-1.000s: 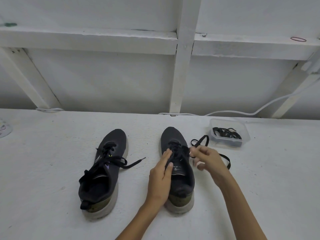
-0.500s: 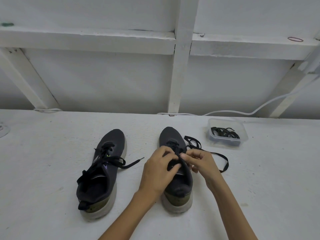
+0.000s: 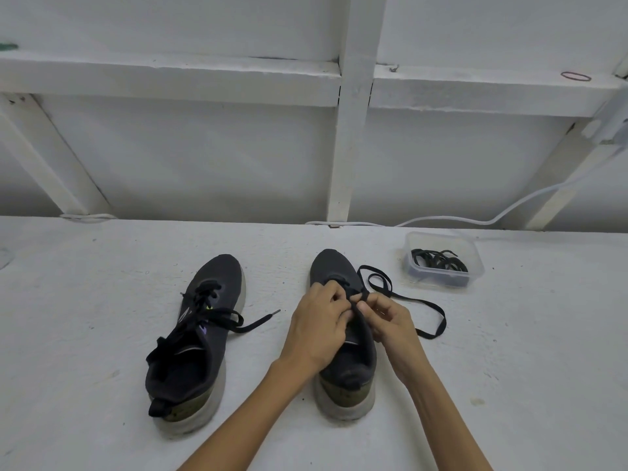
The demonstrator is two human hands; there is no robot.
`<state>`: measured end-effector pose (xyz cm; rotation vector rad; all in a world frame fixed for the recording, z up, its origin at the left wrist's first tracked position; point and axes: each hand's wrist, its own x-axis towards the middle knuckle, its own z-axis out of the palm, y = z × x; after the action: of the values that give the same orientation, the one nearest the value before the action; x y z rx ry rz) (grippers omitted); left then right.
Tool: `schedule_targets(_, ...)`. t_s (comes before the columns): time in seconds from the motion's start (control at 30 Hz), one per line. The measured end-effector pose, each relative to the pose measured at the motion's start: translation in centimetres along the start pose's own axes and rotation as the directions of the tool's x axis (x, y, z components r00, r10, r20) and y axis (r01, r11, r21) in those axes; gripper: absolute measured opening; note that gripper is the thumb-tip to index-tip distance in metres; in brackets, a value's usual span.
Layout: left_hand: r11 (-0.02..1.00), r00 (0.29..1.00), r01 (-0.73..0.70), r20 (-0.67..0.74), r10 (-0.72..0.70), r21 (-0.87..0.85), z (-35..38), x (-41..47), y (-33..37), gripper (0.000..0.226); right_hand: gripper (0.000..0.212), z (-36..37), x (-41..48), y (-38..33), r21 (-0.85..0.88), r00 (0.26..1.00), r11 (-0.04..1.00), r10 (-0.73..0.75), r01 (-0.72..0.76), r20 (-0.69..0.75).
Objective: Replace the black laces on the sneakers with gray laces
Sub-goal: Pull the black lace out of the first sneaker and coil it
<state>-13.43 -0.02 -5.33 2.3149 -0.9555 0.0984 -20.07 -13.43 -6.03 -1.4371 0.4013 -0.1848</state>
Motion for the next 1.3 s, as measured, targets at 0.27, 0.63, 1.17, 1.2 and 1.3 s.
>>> schedule_targets(0.27, 1.000, 1.000, 0.015, 0.010, -0.015, 0.003, 0.3, 0.0, 0.0, 0.020, 0.023, 0.4, 0.7, 0.4, -0.006, 0.998, 1.000, -0.022, 0.022, -0.056)
schedule_targets(0.63, 0.997, 0.993, 0.042, -0.117, -0.035, 0.062, 0.2, 0.1, 0.3, 0.008, 0.031, 1.0, 1.2, 1.4, -0.216, 0.978, 0.968, -0.156, 0.124, -0.141)
schedule_targets(1.17, 0.891, 0.943, 0.154, -0.205, -0.262, -0.428, -0.1, -1.1, -0.5, 0.004, 0.044, 0.7, 0.6, -0.3, -0.018, 0.964, 0.999, 0.024, -0.030, -0.265)
schedule_targets(1.2, 0.827, 0.922, 0.189, -0.194, -0.335, -0.530, -0.3, -1.2, -0.9, 0.005, 0.048, 0.6, 0.2, -0.3, -0.018, 0.964, 0.999, 0.034, -0.040, -0.264)
schedule_targets(1.3, 0.753, 0.915, 0.276, -0.076, -0.396, -0.598, -0.8, -1.7, -2.6, 0.008, 0.050, 0.8, -1.2, -0.5, -0.044, 0.968, 0.999, -0.002, -0.010, -0.252)
